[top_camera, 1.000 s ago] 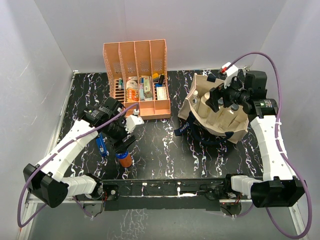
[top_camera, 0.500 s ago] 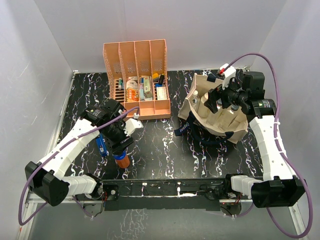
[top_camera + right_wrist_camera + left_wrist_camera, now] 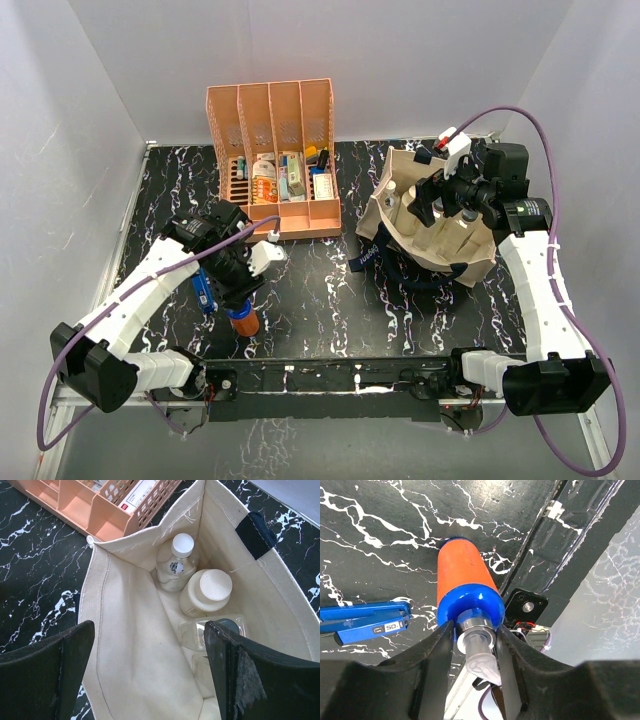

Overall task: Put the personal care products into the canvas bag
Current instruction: Pick up the care product from the center of the board.

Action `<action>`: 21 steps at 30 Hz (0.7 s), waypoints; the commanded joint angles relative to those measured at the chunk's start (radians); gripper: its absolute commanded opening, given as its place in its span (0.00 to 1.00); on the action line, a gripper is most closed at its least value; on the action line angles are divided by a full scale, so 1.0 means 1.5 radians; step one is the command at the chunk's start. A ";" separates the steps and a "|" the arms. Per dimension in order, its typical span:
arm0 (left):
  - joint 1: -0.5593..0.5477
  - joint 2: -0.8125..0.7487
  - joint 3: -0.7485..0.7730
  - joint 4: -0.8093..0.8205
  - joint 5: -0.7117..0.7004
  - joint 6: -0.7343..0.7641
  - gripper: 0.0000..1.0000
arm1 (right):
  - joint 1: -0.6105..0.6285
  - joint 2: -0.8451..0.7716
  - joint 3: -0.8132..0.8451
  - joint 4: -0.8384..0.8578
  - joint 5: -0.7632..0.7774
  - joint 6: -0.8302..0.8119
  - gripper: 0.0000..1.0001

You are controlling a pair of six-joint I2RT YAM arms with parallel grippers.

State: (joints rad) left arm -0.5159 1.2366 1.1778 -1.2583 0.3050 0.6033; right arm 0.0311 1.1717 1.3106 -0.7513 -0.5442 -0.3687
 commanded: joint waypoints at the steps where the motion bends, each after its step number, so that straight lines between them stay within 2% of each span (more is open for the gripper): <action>1: 0.003 -0.011 0.003 -0.015 0.019 0.010 0.33 | 0.003 -0.011 -0.006 0.027 0.008 -0.006 0.93; 9: 0.000 0.020 0.076 -0.004 0.064 0.011 0.00 | 0.003 -0.011 0.000 0.024 0.018 -0.006 0.93; 13: -0.024 0.057 0.143 0.009 0.078 0.006 0.00 | 0.005 -0.012 0.006 0.019 0.022 -0.007 0.93; 21: -0.152 0.173 0.275 0.065 0.022 0.002 0.00 | 0.004 -0.028 0.003 0.005 0.030 -0.004 0.93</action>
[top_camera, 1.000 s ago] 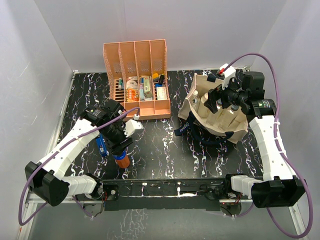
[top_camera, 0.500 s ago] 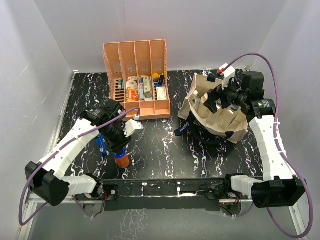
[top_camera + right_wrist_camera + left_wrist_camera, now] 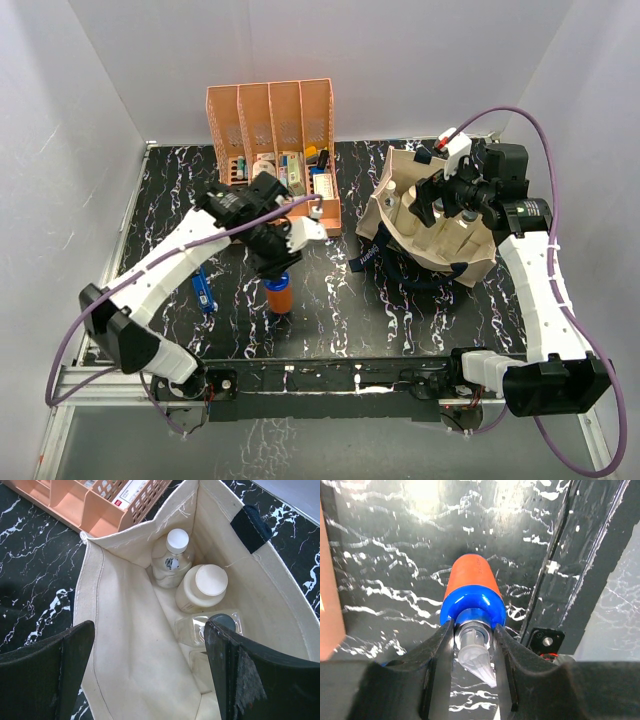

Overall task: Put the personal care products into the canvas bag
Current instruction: Pick up the care product from the center of the board, then place the care product at the center of the board.

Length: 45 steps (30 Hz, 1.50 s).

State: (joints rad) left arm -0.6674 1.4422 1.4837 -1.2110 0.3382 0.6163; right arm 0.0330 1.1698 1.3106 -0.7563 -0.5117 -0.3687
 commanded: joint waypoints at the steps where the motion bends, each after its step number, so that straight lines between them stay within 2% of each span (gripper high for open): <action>1: -0.062 0.052 0.089 0.045 0.000 -0.007 0.00 | 0.003 -0.028 0.003 0.005 0.010 -0.003 0.93; 6: -0.123 0.135 0.159 0.104 0.002 -0.001 0.00 | 0.004 -0.040 0.004 -0.007 0.015 -0.003 0.93; 12: -0.180 0.208 0.180 0.179 -0.018 0.017 0.00 | 0.005 -0.052 0.004 -0.026 0.023 -0.003 0.93; 22: -0.217 0.238 0.159 0.232 -0.028 0.015 0.00 | 0.004 -0.074 -0.002 -0.057 0.039 -0.014 0.94; 28: -0.218 0.214 0.139 0.224 -0.023 0.026 0.23 | 0.004 -0.081 -0.018 -0.052 0.036 -0.013 0.94; 32: -0.218 0.204 0.135 0.220 -0.028 0.026 0.47 | 0.004 -0.074 -0.022 -0.043 0.036 -0.012 0.94; 34: -0.218 0.198 0.137 0.220 -0.037 0.024 0.56 | 0.004 -0.071 -0.021 -0.043 0.032 -0.010 0.94; 39: -0.218 0.181 0.151 0.221 -0.063 0.023 0.70 | 0.004 -0.068 -0.019 -0.042 0.024 -0.007 0.94; 45: -0.212 0.154 0.185 0.227 -0.086 -0.008 0.77 | 0.011 -0.045 0.011 -0.054 -0.003 0.004 0.94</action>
State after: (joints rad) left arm -0.9905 1.7657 1.7016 -0.8688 0.2409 0.6395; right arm 0.0360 1.0855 1.2770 -0.8639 -0.4755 -0.3828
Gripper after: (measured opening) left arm 0.758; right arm 0.940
